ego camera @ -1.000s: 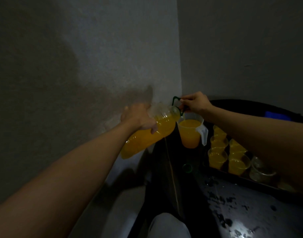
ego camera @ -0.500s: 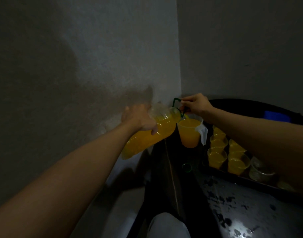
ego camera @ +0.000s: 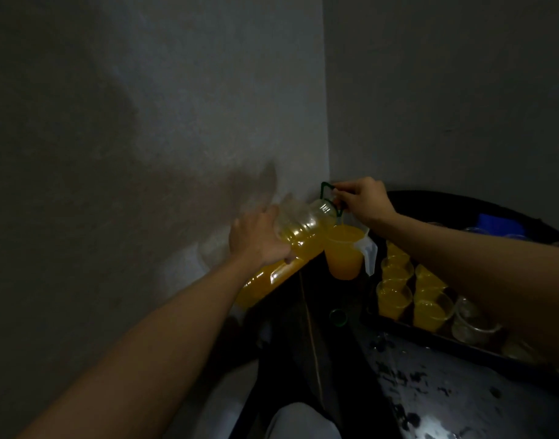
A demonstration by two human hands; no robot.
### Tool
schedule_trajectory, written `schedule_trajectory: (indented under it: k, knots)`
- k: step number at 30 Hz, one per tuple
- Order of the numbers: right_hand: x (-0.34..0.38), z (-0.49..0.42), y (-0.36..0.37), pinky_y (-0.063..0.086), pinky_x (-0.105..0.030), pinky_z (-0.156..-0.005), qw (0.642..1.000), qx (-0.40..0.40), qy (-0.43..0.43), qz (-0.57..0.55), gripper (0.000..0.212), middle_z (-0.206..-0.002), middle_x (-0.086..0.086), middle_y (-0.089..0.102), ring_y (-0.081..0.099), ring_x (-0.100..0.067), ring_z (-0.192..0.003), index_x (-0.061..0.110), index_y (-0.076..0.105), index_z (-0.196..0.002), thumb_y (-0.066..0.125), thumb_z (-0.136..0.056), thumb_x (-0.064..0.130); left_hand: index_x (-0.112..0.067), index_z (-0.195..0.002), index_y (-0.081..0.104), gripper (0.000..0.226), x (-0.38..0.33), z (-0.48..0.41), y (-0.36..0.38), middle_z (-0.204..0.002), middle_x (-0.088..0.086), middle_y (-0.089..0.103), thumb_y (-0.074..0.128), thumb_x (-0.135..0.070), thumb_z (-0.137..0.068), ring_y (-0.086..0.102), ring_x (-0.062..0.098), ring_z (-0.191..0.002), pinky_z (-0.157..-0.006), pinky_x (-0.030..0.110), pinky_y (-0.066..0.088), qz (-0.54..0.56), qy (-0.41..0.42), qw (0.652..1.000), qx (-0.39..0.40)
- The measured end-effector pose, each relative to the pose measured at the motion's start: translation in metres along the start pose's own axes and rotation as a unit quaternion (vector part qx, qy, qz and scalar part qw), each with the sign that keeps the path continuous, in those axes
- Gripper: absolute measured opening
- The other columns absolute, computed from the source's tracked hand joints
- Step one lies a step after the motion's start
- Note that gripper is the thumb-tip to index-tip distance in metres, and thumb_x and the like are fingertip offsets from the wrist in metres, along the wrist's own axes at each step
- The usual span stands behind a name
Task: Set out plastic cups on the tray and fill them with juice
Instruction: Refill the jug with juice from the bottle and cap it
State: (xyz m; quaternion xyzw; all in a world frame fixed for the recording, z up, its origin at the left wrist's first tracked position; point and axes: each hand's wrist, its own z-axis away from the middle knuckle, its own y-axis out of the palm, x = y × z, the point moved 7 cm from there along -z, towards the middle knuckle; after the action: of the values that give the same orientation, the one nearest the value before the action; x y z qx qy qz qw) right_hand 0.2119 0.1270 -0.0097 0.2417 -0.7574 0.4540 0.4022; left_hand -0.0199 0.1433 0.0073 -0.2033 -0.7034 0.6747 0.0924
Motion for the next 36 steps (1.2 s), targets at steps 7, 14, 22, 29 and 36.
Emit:
schedule_trajectory:
  k: [7, 14, 22, 29, 36]
  knots:
    - [0.041, 0.016, -0.01, 0.056, -0.041, -0.064, 0.979, -0.054, -0.123, 0.154, 0.022, -0.083, -0.009, 0.075, 0.068, -0.024, -0.074, 0.021, 0.075, -0.115, 0.062, -0.097, 0.023, -0.026, -0.146, 0.038, 0.11, 0.006, 0.005, 0.035, -0.148, 0.001, 0.047, 0.093, -0.048, -0.053, 0.046, 0.028, -0.134, -0.103, 0.037, 0.042, 0.1, -0.03, 0.994, -0.039]
    - [0.082, 0.055, 0.011, 0.034, -0.023, -0.042, 0.896, -0.109, -0.277, 0.329, 0.01, -0.065, 0.002, 0.061, 0.058, -0.017, -0.052, 0.021, 0.069, -0.096, 0.061, -0.096, 0.015, -0.02, -0.153, 0.022, 0.118, 0.01, 0.017, 0.079, -0.153, 0.008, 0.043, 0.092, -0.045, -0.062, 0.045, 0.031, -0.136, -0.105, 0.041, 0.043, 0.187, -0.052, 0.978, -0.079]
    - [0.089, 0.079, 0.041, 0.044, -0.028, -0.053, 0.836, -0.11, -0.394, 0.366, 0.036, -0.09, 0.003, 0.075, 0.069, -0.019, -0.078, 0.021, 0.073, -0.117, 0.072, -0.082, 0.013, -0.013, -0.152, 0.022, 0.119, 0.011, 0.031, 0.123, -0.145, 0.017, 0.048, 0.091, -0.051, -0.063, 0.05, 0.035, -0.13, -0.1, 0.043, 0.046, 0.304, -0.084, 0.943, -0.103]
    - [0.086, 0.1, 0.063, 0.047, -0.027, -0.053, 0.812, -0.062, -0.463, 0.351, 0.048, -0.098, -0.002, 0.074, 0.067, -0.022, -0.083, 0.012, 0.071, -0.12, 0.075, -0.074, 0.001, -0.011, -0.156, 0.025, 0.138, 0.01, 0.052, 0.153, -0.152, 0.017, 0.042, 0.06, -0.084, -0.044, 0.045, 0.035, -0.136, -0.105, 0.036, 0.038, 0.423, -0.147, 0.885, -0.122]
    - [0.089, 0.112, 0.082, 0.041, -0.032, -0.058, 0.804, -0.016, -0.48, 0.352, 0.032, -0.095, -0.004, 0.07, 0.06, -0.023, -0.081, 0.009, 0.068, -0.121, 0.053, -0.094, 0.015, -0.004, -0.159, 0.013, 0.152, 0.014, 0.057, 0.165, -0.157, 0.02, 0.035, 0.073, -0.083, -0.044, 0.041, 0.037, -0.14, -0.106, 0.042, 0.038, 0.438, -0.182, 0.876, -0.088]
